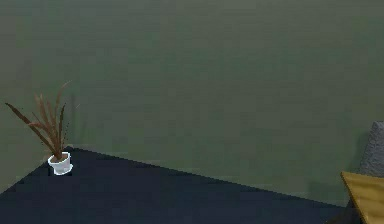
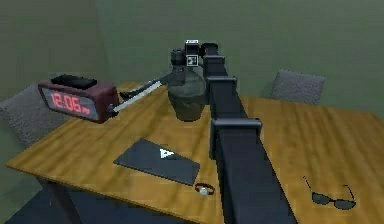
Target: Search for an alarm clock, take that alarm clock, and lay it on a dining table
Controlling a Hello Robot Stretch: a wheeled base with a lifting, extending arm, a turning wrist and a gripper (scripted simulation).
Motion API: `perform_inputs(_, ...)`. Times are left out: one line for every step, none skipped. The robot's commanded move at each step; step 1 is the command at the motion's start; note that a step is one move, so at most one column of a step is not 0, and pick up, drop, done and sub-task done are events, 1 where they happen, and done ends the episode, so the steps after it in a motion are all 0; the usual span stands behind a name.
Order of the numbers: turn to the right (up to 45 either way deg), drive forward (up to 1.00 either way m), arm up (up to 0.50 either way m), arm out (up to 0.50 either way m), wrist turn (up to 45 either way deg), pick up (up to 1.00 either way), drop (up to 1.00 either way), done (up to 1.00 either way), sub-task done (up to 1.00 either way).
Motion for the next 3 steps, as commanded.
perform_inputs(0.0,0.00,0.00,0.00,45.0,0.00,0.00,0.00,0.00)
perform_inputs(0.0,0.00,0.00,0.00,45.0,0.00,0.00,0.00,0.00)
perform_inputs(0.0,0.00,0.00,0.00,12.0,0.00,0.00,0.00,0.00)
